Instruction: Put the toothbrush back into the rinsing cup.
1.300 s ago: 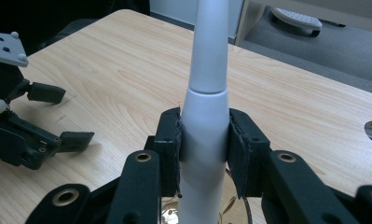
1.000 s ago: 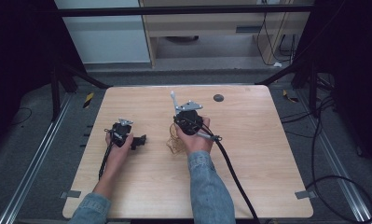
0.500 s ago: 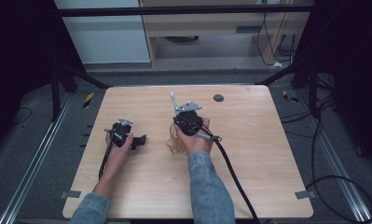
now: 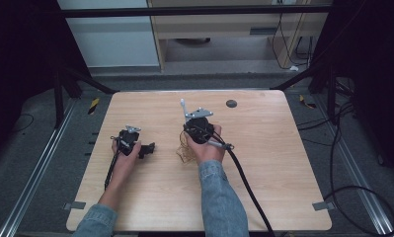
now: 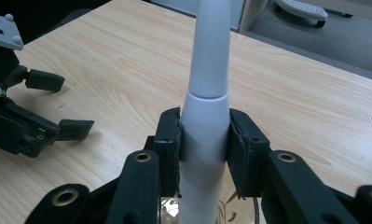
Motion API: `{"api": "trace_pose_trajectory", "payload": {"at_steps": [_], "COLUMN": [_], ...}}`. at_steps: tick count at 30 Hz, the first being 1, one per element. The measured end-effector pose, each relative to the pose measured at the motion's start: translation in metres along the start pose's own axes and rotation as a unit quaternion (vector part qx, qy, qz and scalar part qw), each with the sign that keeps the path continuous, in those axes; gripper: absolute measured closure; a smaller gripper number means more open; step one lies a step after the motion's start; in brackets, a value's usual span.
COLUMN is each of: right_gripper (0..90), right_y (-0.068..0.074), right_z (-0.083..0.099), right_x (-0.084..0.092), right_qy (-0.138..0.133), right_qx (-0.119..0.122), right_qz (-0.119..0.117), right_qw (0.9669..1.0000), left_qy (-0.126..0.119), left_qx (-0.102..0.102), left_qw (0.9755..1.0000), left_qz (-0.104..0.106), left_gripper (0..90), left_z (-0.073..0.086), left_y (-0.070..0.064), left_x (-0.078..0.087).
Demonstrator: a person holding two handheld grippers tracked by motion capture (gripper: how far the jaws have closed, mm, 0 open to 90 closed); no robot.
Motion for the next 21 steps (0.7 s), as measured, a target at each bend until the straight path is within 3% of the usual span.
{"api": "trace_pose_trajectory", "payload": {"at_steps": [21], "right_gripper": [67.1], "right_y": [0.0006], "right_z": [0.0022], "right_x": [-0.0029], "right_qy": [0.009], "right_qx": [0.002], "right_qz": [-0.001], "right_qw": [1.0000], "left_qy": [0.000], "left_qx": [-0.001], "left_qw": [1.0000], "left_qz": [0.001], "left_gripper": [0.0], "left_z": [-0.0001], "left_y": [0.0002], "left_x": [-0.0001]}}
Point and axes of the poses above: each handheld gripper's, and its own axes: x roughly backward along the jaws, z roughly out of its underside, y roughly to its left, the point moved 4 cm from there along -x, roughly forward along the jaws, and after that the axes turned 2 degrees about y, right-handed, at the moved point
